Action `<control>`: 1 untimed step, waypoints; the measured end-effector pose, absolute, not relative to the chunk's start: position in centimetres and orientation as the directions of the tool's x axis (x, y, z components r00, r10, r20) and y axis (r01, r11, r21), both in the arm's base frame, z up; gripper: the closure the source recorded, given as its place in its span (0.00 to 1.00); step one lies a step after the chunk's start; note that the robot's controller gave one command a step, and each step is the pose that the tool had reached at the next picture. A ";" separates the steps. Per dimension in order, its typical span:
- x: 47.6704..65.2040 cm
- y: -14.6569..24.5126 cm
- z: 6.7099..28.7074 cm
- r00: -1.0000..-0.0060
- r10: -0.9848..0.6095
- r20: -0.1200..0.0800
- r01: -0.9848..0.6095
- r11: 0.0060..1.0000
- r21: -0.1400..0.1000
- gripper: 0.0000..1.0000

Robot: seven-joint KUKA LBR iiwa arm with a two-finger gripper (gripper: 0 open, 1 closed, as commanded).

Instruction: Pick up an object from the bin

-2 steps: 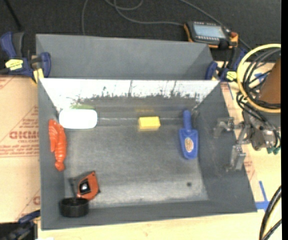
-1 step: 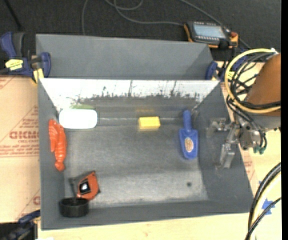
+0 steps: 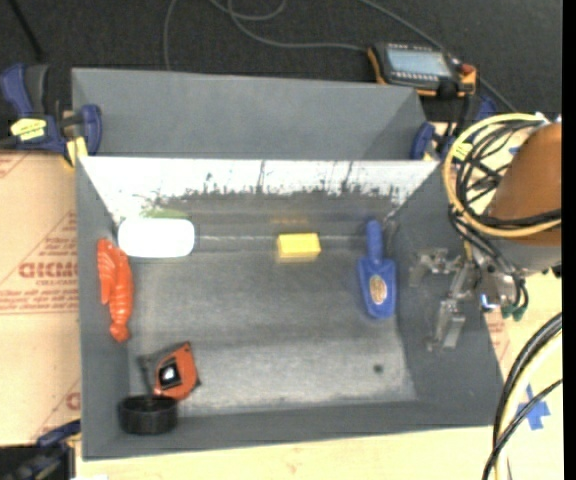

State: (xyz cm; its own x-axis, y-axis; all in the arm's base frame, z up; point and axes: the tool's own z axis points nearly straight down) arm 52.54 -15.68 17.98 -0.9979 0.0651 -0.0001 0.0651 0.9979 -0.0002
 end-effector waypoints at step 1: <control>53.7 -14.2 18.2 -0.997 0.082 -0.005 0.082 0.997 -0.001 0.00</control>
Offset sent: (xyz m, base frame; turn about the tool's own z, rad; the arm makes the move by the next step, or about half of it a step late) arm 0.0260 0.0092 0.0002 0.0227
